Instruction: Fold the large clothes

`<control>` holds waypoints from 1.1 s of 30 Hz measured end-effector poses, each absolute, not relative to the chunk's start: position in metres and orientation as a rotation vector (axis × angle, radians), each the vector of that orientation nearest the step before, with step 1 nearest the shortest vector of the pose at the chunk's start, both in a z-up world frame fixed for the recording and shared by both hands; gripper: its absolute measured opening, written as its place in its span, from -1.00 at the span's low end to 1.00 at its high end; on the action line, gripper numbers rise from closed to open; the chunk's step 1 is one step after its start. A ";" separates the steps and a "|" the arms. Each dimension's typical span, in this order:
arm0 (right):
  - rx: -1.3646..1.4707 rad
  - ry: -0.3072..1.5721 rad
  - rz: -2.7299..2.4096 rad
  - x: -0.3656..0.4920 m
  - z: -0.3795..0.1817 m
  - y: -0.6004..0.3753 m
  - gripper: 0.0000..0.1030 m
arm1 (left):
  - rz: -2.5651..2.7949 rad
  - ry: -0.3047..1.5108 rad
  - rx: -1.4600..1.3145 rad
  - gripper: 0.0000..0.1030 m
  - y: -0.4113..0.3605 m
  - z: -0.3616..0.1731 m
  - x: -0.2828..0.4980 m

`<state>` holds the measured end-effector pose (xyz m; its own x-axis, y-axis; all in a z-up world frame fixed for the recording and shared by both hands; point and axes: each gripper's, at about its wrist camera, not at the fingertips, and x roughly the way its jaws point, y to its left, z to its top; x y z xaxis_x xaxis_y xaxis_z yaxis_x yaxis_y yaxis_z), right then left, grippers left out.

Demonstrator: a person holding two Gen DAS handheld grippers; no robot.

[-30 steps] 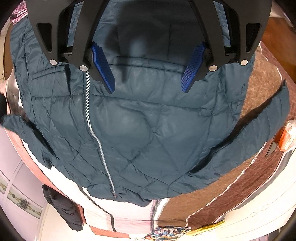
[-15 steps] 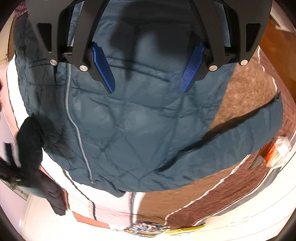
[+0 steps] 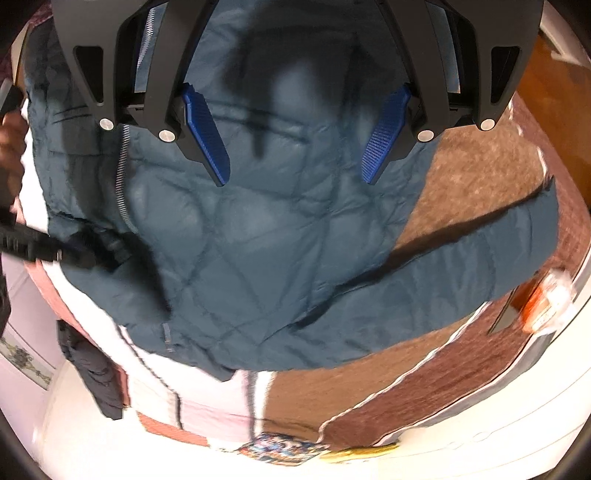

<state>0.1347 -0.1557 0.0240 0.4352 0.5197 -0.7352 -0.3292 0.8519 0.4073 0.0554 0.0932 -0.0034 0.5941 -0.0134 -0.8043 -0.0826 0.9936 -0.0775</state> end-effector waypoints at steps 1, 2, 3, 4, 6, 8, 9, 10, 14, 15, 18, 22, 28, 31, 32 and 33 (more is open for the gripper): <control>0.250 0.986 0.537 0.127 0.022 -0.165 0.00 | 0.013 0.918 -0.095 0.40 0.085 0.002 0.057; 0.283 0.979 0.528 0.119 0.020 -0.175 0.00 | -0.009 0.906 -0.079 0.40 0.078 0.005 0.058; 0.318 0.973 0.518 0.111 0.018 -0.186 0.00 | -0.042 0.892 -0.054 0.40 0.068 0.009 0.060; 0.346 0.972 0.509 0.103 0.015 -0.194 0.00 | -0.069 0.885 -0.032 0.40 0.060 0.011 0.063; 0.382 0.982 0.472 0.086 0.008 -0.210 0.00 | -0.144 0.865 0.034 0.41 0.034 0.017 0.069; 0.376 0.990 0.436 0.073 0.005 -0.220 0.00 | -0.239 0.843 0.093 0.41 0.006 0.022 0.076; 0.368 0.989 0.410 0.065 0.003 -0.226 0.00 | -0.282 0.834 0.122 0.41 -0.008 0.023 0.080; 0.364 0.988 0.393 0.060 0.001 -0.231 0.00 | -0.311 0.828 0.142 0.41 -0.018 0.024 0.083; 0.391 0.982 0.356 0.043 -0.005 -0.252 0.00 | -0.441 0.771 0.324 0.41 -0.080 0.018 0.093; 0.407 0.980 0.354 0.041 -0.006 -0.257 0.00 | -0.454 0.749 0.387 0.41 -0.095 0.014 0.095; 0.446 0.971 0.353 0.039 -0.008 -0.269 0.01 | -0.493 0.706 0.546 0.41 -0.130 0.001 0.100; 0.493 0.959 0.364 0.039 -0.009 -0.281 0.01 | -0.495 0.684 0.694 0.40 -0.161 -0.018 0.111; 0.531 0.957 0.357 0.036 -0.014 -0.292 0.00 | -0.493 0.724 0.628 -0.48 -0.160 -0.017 0.134; 0.544 0.962 0.355 0.036 -0.017 -0.295 0.00 | -0.465 0.738 0.508 -0.82 -0.146 -0.002 0.142; 0.549 0.966 0.358 0.036 -0.018 -0.295 0.00 | -0.460 0.749 0.428 -0.83 -0.135 0.007 0.146; 0.550 0.969 0.359 0.037 -0.019 -0.294 0.00 | -0.451 0.750 0.348 -0.84 -0.123 0.017 0.150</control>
<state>0.0369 -0.2939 -0.0186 0.5245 0.5199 -0.6742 -0.0456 0.8079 0.5875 0.1501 -0.1227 0.0167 0.6447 -0.2659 -0.7167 0.5085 0.8493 0.1423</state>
